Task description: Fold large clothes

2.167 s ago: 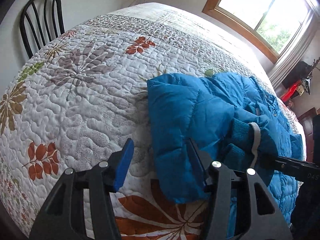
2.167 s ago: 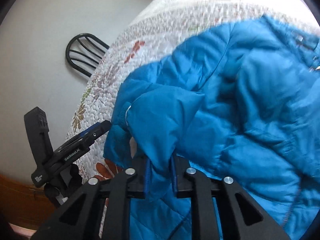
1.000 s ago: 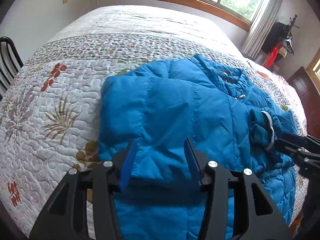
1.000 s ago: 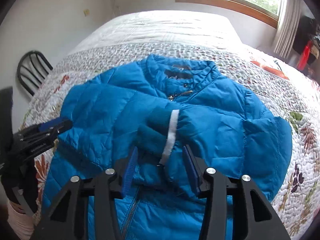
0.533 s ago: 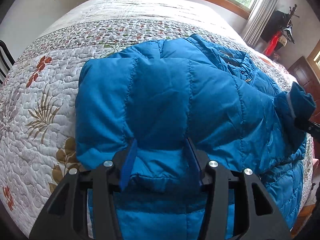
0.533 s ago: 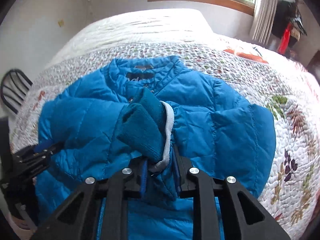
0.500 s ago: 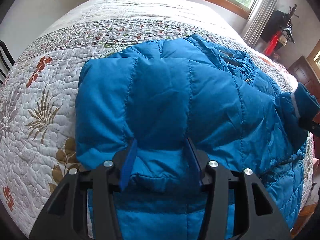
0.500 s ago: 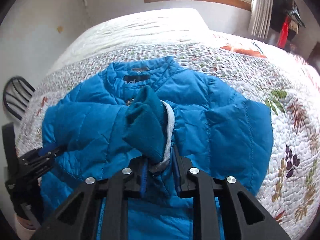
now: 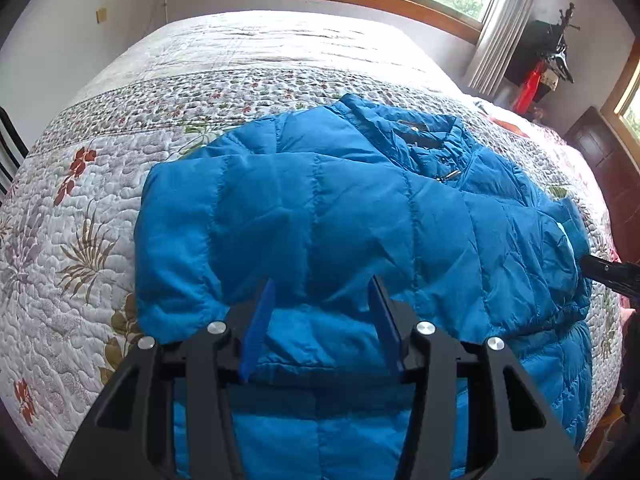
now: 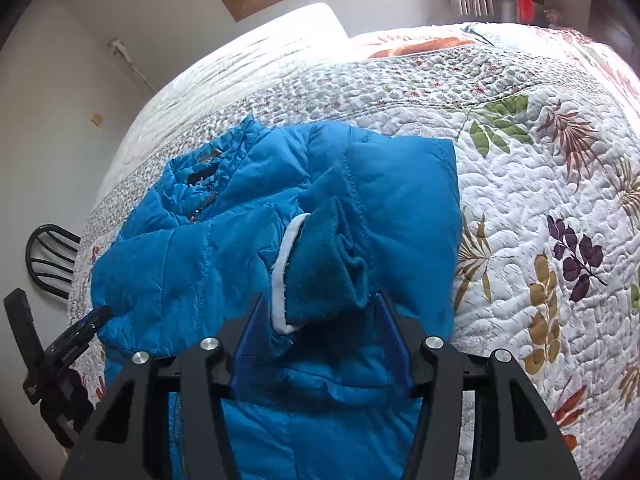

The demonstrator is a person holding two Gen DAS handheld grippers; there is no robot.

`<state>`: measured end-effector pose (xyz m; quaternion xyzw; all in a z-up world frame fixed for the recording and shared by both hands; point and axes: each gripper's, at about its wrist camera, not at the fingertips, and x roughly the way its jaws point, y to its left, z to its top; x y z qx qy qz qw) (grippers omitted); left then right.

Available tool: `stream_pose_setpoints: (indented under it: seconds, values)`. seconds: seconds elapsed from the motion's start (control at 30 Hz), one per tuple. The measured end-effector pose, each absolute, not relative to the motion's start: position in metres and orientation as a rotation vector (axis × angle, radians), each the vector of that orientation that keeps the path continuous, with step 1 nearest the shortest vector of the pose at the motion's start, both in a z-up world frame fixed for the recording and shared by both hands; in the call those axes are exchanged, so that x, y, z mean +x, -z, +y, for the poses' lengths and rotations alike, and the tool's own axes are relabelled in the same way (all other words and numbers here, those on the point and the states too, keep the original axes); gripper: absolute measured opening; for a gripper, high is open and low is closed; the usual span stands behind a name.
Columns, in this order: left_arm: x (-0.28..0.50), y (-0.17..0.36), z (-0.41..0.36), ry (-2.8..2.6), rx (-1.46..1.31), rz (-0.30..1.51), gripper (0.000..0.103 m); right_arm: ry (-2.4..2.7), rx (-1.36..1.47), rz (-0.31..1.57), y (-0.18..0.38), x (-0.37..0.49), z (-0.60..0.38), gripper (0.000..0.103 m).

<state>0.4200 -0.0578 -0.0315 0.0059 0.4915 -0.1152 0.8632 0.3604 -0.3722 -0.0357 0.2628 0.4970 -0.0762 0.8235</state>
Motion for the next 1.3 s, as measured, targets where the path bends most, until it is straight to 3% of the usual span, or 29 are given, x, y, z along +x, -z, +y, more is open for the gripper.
stream_pose_setpoints:
  seconds: [0.03,0.07,0.1,0.27,0.47,0.53,0.6,0.8,1.0,1.1,1.3]
  values:
    - [0.422,0.034,-0.062,0.239,0.022,1.033,0.048,0.164,0.566,1.065,0.039,0.365,-0.371,0.042]
    - [0.424,0.039,-0.065,0.239,0.027,1.044,0.048,0.157,0.570,1.071,0.042,0.370,-0.370,0.021]
    - [0.427,0.044,-0.066,0.231,0.030,1.058,0.048,0.165,0.564,1.072,0.043,0.370,-0.370,0.014]
    - [0.436,0.063,-0.061,0.227,0.008,1.076,0.050,0.218,0.551,1.003,0.035,0.370,-0.381,0.007]
    - [0.445,0.069,-0.063,0.220,0.015,1.088,0.051,0.278,0.470,1.083,0.063,0.385,-0.376,0.008]
    - [0.441,0.065,-0.060,0.221,0.027,1.094,0.051,0.298,0.433,1.059,0.052,0.376,-0.371,0.013]
    - [0.432,0.055,-0.054,0.210,0.033,1.073,0.050,0.347,0.380,1.008,0.032,0.361,-0.367,0.026]
    - [0.412,0.031,-0.072,0.259,0.056,1.012,0.052,0.114,0.388,0.983,0.006,0.354,-0.323,0.026]
    - [0.423,0.058,-0.092,0.225,0.087,1.067,0.053,0.102,0.292,1.088,0.039,0.391,-0.283,0.026]
    - [0.426,0.070,-0.085,0.257,0.092,1.064,0.057,0.097,0.314,1.135,0.066,0.397,-0.292,0.020]
    - [0.424,0.075,-0.084,0.277,0.094,1.054,0.057,0.084,0.359,1.123,0.083,0.399,-0.299,0.019]
